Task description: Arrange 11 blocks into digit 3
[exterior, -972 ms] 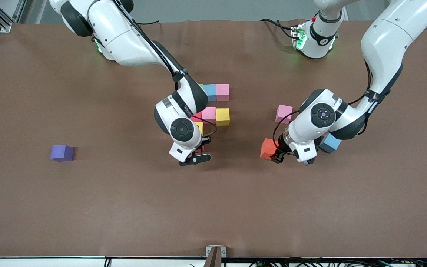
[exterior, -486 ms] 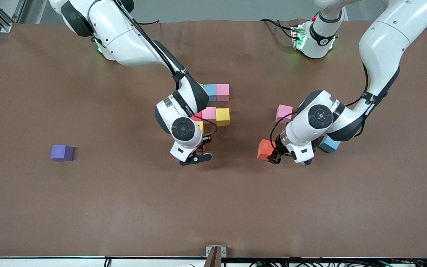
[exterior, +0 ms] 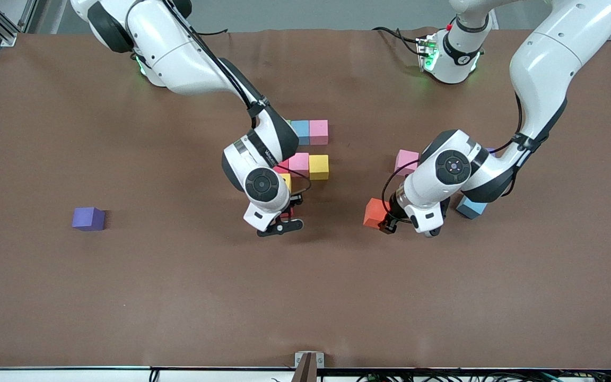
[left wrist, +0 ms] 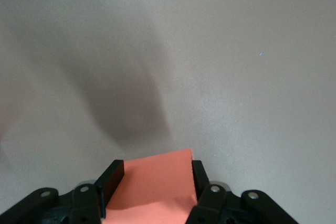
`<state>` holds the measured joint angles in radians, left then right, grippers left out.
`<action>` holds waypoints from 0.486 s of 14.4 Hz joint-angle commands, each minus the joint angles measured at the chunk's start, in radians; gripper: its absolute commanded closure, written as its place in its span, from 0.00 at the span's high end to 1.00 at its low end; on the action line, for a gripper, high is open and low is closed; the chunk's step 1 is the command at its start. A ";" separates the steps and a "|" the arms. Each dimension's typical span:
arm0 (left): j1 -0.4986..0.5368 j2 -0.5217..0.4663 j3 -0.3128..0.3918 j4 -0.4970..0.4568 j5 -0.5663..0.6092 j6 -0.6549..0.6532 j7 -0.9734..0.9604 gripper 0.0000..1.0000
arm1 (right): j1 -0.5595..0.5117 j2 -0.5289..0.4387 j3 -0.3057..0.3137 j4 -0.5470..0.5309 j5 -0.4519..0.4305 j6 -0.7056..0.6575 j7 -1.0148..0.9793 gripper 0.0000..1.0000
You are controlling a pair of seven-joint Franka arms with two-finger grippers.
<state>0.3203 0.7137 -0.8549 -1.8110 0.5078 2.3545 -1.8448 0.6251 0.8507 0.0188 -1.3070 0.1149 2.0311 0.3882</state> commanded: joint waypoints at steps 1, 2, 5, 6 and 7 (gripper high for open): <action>-0.032 0.012 0.005 0.032 0.003 -0.017 -0.008 0.13 | 0.007 0.013 -0.008 0.017 0.002 0.000 0.011 1.00; -0.033 0.012 0.004 0.032 0.003 -0.017 -0.010 0.13 | 0.007 0.013 -0.008 0.017 0.002 0.000 0.018 1.00; -0.058 0.030 0.004 0.032 -0.003 -0.011 -0.025 0.13 | 0.004 0.007 -0.008 0.018 0.003 0.001 0.076 1.00; -0.081 0.036 0.005 0.032 -0.003 -0.005 -0.068 0.13 | -0.004 0.001 -0.008 0.018 0.003 -0.002 0.083 1.00; -0.104 0.042 0.010 0.032 0.000 0.000 -0.133 0.13 | -0.010 -0.010 -0.010 0.020 0.002 -0.006 0.096 1.00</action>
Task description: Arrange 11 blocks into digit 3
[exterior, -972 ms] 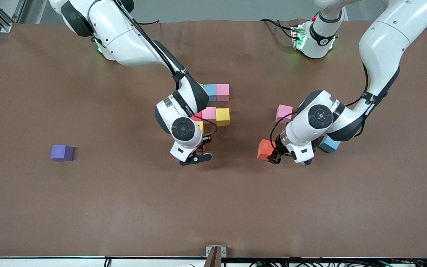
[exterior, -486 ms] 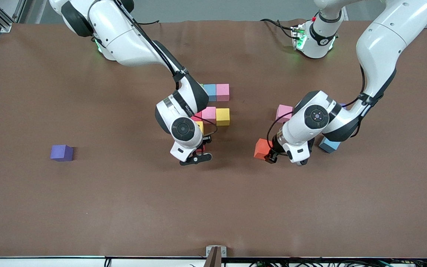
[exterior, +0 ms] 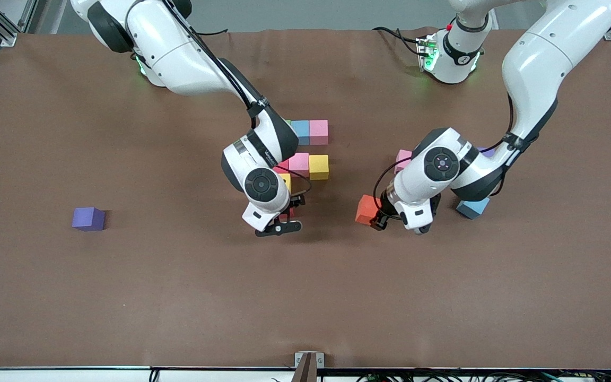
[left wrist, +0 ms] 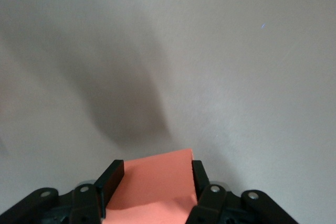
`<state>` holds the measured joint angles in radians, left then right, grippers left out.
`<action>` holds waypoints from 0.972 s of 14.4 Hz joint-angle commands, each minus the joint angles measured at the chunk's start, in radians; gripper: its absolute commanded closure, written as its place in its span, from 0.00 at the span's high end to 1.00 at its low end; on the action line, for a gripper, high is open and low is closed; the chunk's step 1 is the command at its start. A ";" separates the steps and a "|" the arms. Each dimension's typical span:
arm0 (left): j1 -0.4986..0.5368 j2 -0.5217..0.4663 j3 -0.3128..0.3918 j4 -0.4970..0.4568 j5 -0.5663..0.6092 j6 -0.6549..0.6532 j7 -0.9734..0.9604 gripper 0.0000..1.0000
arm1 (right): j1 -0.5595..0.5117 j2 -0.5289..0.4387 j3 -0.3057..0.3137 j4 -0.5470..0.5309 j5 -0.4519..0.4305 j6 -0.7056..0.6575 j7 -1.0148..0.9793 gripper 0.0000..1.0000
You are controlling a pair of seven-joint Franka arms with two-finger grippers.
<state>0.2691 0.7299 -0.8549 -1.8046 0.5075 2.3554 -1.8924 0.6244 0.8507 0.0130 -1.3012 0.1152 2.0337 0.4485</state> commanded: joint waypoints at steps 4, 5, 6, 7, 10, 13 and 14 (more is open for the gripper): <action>-0.158 0.029 0.065 0.048 0.011 0.002 -0.311 0.13 | -0.064 -0.064 -0.018 0.054 0.047 -0.090 0.042 1.00; -0.215 0.033 0.104 0.073 0.005 0.002 -0.368 0.14 | -0.078 -0.073 -0.031 0.080 0.070 -0.137 0.042 1.00; -0.273 0.039 0.147 0.109 0.000 0.002 -0.417 0.13 | -0.092 -0.085 -0.062 0.103 0.087 -0.188 0.044 1.00; -0.341 0.049 0.193 0.148 -0.003 0.002 -0.465 0.13 | -0.103 -0.110 -0.092 0.117 0.090 -0.216 0.042 1.00; -0.482 0.092 0.278 0.229 -0.007 0.002 -0.562 0.13 | -0.179 -0.163 -0.185 0.111 0.090 -0.270 0.042 1.00; -0.524 0.112 0.289 0.251 -0.009 0.002 -0.597 0.13 | -0.317 -0.234 -0.192 0.106 0.081 -0.320 0.035 1.00; -0.534 0.117 0.289 0.252 -0.009 0.002 -0.599 0.13 | -0.356 -0.264 -0.192 0.099 0.078 -0.323 0.024 1.00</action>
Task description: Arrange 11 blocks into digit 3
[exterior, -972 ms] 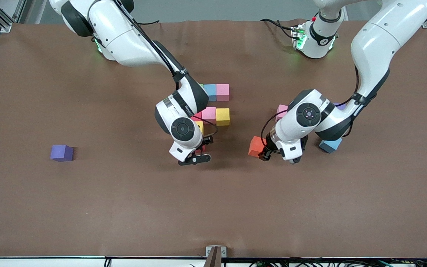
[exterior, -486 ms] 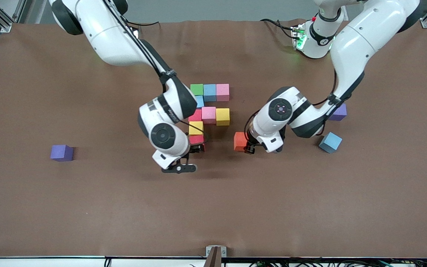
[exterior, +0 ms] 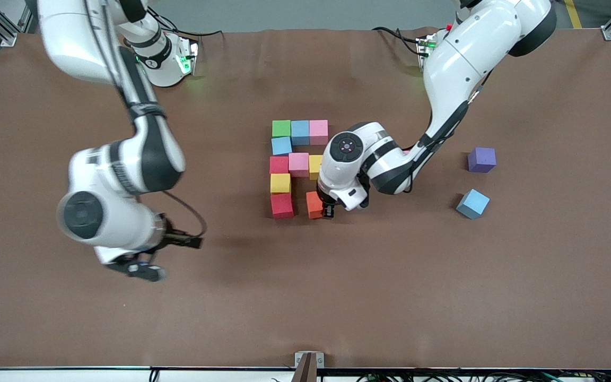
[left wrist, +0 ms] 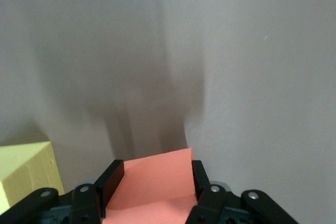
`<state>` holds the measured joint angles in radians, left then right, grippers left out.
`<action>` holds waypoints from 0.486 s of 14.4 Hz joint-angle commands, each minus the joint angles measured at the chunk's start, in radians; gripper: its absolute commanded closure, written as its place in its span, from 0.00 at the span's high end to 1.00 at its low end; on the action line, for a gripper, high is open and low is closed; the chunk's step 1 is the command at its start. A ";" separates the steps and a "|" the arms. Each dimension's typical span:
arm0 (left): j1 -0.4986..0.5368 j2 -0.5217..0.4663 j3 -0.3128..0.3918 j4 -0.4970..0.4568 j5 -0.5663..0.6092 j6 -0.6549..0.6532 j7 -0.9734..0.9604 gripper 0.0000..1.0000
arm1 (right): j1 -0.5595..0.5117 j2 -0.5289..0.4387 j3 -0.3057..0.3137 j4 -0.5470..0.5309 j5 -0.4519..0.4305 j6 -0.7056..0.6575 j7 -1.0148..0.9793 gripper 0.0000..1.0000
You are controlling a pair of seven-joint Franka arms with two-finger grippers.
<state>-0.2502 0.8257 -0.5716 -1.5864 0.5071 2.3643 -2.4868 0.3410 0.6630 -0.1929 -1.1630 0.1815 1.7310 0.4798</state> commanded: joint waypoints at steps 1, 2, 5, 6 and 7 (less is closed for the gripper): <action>-0.023 0.029 0.007 0.043 -0.009 -0.007 -0.004 0.13 | -0.106 -0.101 0.015 -0.047 -0.005 -0.021 -0.036 1.00; -0.027 0.038 0.007 0.051 -0.007 -0.007 -0.003 0.13 | -0.131 -0.130 0.015 -0.050 -0.037 -0.022 -0.094 1.00; -0.049 0.050 0.012 0.069 -0.007 -0.007 -0.003 0.13 | -0.198 -0.189 0.016 -0.050 -0.060 -0.050 -0.191 1.00; -0.060 0.052 0.015 0.075 -0.005 -0.007 -0.001 0.13 | -0.215 -0.194 0.018 -0.050 -0.057 -0.056 -0.193 1.00; -0.067 0.064 0.022 0.095 -0.005 -0.007 0.000 0.13 | -0.221 -0.194 0.018 -0.050 -0.060 -0.054 -0.197 1.00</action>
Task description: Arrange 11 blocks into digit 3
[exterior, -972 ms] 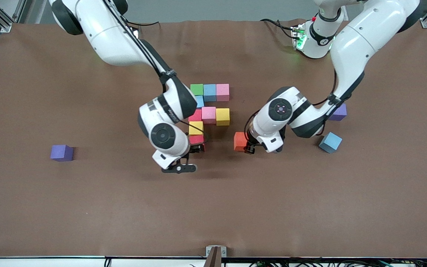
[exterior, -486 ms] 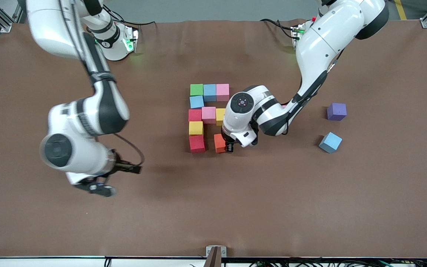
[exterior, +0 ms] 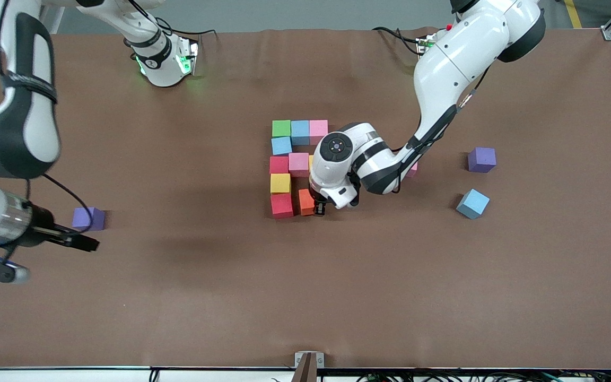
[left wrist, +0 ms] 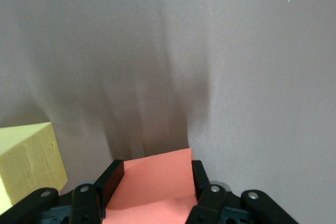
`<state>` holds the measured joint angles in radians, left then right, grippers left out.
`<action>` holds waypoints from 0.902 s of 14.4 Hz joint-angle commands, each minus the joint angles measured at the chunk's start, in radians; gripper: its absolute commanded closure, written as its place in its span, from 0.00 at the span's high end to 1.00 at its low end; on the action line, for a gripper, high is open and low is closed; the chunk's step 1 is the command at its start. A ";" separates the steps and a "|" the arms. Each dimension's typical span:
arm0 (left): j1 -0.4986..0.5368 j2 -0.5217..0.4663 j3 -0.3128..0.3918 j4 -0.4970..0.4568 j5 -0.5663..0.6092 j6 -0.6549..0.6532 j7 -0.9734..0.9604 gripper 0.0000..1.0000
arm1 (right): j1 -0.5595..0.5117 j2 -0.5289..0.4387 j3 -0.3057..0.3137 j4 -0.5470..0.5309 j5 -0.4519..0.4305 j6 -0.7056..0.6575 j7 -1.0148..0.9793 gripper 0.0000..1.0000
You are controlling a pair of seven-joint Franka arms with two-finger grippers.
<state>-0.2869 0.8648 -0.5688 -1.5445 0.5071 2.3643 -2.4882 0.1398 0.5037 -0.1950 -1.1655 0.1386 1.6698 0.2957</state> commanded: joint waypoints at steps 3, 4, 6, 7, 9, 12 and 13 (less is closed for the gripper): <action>-0.044 0.031 0.026 0.061 0.001 -0.007 0.025 0.13 | -0.009 -0.033 0.020 -0.058 -0.027 0.028 -0.035 1.00; -0.044 0.031 0.026 0.061 0.002 -0.008 0.037 0.13 | -0.006 -0.042 0.020 -0.059 -0.028 0.045 -0.038 1.00; -0.044 0.034 0.027 0.061 -0.004 -0.008 0.072 0.13 | -0.020 -0.086 0.022 -0.060 -0.022 0.039 -0.059 1.00; -0.044 0.040 0.026 0.061 -0.004 -0.008 0.078 0.13 | -0.031 -0.109 0.025 -0.062 -0.022 0.036 -0.091 1.00; -0.044 0.046 0.027 0.063 -0.005 -0.008 0.098 0.13 | -0.052 -0.155 0.025 -0.086 -0.022 0.034 -0.157 1.00; -0.043 0.059 0.027 0.081 -0.007 -0.010 0.115 0.13 | -0.068 -0.203 0.026 -0.117 -0.020 0.030 -0.167 1.00; -0.046 0.069 0.027 0.087 -0.007 -0.010 0.115 0.13 | -0.066 -0.217 0.029 -0.120 -0.022 0.009 -0.162 1.00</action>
<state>-0.3173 0.9014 -0.5489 -1.5046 0.5071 2.3640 -2.3944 0.0806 0.3467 -0.1875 -1.2194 0.1305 1.6858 0.1409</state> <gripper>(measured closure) 0.419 0.000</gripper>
